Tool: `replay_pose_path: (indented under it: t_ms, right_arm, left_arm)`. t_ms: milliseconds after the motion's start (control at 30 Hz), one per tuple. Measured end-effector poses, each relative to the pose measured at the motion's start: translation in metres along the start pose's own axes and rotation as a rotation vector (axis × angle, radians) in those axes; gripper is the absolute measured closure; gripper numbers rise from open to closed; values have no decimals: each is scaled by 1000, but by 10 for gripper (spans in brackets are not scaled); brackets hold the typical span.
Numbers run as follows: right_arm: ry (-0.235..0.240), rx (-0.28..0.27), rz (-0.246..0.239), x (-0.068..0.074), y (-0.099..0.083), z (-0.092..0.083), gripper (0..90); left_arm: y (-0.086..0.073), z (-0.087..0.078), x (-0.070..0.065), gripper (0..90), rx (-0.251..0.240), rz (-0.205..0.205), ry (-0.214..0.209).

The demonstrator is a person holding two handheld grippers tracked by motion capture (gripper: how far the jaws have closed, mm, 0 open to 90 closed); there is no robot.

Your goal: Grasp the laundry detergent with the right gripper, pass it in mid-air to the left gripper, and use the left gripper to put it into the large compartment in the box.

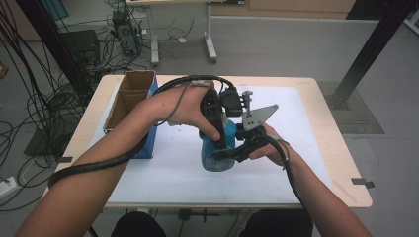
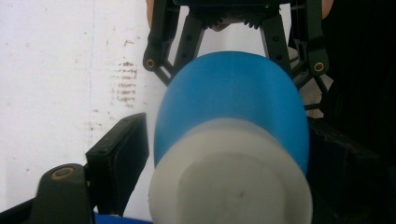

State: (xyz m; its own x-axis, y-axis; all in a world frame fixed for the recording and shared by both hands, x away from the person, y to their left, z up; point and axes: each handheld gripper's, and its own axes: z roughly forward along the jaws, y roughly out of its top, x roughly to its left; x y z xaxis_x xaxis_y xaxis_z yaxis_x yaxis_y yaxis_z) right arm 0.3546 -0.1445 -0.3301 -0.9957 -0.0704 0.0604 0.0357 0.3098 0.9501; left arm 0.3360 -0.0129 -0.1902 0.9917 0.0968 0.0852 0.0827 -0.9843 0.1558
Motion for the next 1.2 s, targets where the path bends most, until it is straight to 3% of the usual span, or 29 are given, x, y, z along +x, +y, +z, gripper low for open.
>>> replay_pose_path:
  t_ms: [567,867,1200]
  right_arm:
    - [1,-3,-4,2,1,0,440]
    - [-3,-3,-7,3,1,-2,440]
    - [-1,-2,-15,3,2,-2,440]
  left_arm:
    - [2,0,1,310,6,-23,-15]
    - [2,-3,3,370,-12,-40,-50]
    - [3,-4,1,375,-13,-36,-40]
